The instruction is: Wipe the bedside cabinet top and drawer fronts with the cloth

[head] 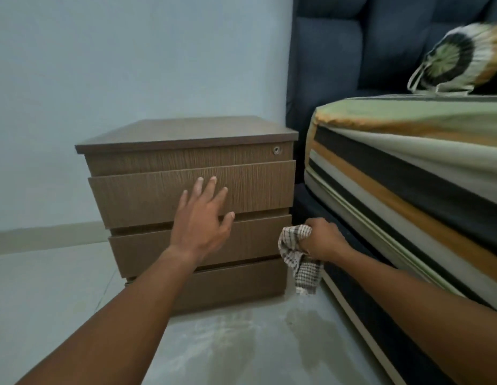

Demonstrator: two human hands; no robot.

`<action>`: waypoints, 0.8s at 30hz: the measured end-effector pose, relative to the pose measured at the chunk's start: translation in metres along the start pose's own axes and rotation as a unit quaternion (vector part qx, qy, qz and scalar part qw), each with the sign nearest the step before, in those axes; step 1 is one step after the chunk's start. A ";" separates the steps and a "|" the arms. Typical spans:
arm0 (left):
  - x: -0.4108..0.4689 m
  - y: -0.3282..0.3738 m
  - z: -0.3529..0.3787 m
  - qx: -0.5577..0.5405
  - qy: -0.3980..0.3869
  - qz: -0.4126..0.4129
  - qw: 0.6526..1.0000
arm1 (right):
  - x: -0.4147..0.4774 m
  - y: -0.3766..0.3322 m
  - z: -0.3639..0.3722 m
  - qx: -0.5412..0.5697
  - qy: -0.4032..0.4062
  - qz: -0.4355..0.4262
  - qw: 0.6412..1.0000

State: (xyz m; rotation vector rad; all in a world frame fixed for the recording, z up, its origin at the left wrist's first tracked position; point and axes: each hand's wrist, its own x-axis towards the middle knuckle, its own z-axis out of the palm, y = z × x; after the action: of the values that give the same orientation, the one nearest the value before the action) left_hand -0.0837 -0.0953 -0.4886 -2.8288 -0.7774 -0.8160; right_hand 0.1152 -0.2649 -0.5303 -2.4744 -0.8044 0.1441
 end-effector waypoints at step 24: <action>0.163 -0.015 -0.068 0.015 -0.093 -0.123 0.988 | 0.123 -0.205 -0.110 -0.134 0.013 -0.183 0.974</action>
State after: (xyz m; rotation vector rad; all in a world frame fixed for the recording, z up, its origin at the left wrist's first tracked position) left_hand -0.0048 -0.0243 -0.3459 -2.8484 -1.1744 -0.5640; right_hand 0.1379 -0.1045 -0.3227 -2.5112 -1.3268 -0.1386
